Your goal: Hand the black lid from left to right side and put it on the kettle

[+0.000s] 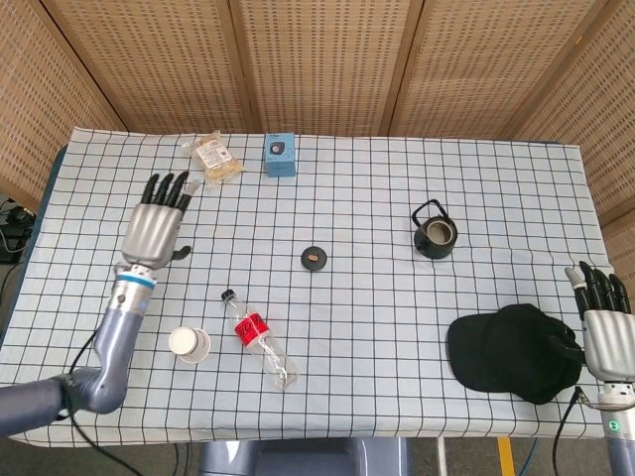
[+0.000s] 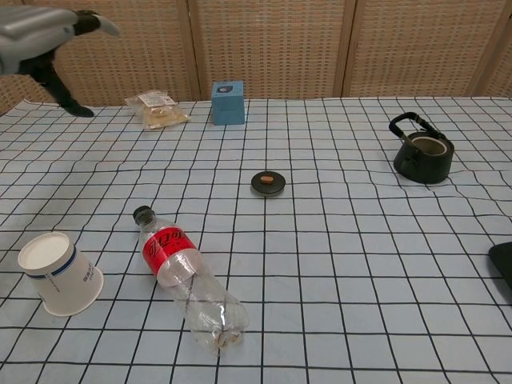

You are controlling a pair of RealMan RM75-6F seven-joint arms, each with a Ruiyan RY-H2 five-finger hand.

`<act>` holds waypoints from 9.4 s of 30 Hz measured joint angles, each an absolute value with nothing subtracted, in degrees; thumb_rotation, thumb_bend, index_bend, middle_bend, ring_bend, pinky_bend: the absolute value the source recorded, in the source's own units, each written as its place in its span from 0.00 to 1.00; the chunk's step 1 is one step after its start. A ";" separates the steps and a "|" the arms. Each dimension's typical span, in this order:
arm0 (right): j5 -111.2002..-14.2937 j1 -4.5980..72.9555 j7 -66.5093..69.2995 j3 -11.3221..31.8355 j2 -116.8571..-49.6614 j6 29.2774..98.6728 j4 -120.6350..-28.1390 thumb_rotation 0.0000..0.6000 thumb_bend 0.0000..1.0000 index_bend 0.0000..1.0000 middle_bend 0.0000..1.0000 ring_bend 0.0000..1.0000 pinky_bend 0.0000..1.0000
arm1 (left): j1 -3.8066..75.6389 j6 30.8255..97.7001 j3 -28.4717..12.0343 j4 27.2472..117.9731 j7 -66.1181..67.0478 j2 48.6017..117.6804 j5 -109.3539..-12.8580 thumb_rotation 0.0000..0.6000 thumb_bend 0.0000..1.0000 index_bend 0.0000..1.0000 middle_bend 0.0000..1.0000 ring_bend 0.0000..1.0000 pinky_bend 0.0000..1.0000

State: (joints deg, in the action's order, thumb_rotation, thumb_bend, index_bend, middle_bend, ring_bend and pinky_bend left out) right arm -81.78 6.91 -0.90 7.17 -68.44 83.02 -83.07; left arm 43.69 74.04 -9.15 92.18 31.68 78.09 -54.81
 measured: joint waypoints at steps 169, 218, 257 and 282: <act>-40.51 46.98 -33.00 20.18 -94.39 58.68 -65.42 1.00 0.48 0.47 0.08 0.00 0.00 | 18.34 72.77 -6.19 99.28 12.66 65.66 -71.22 1.00 0.07 0.00 0.00 0.00 0.00; -42.52 44.81 -33.03 19.80 -94.69 58.54 -62.86 1.00 0.58 0.27 0.00 0.00 0.00 | 18.99 70.67 -5.83 99.97 14.39 65.36 -69.60 1.00 0.07 0.00 0.00 0.00 0.00; -38.48 42.05 -37.59 17.04 -95.58 60.28 -67.42 1.00 0.75 0.34 0.00 0.00 0.00 | 18.00 71.93 -5.01 101.43 12.37 64.29 -72.86 1.00 0.07 0.02 0.00 0.00 0.00; -66.36 31.40 -14.78 10.01 -86.63 75.66 -79.93 1.00 0.16 0.09 0.00 0.00 0.00 | 16.33 76.15 -5.05 98.03 11.25 66.16 -75.14 1.00 0.07 0.00 0.00 0.00 0.00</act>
State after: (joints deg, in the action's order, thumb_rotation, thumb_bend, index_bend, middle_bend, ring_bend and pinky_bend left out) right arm -66.36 31.40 -14.78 10.01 -86.63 75.66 -79.93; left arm 16.33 76.15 -5.05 98.03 11.25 66.16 -75.14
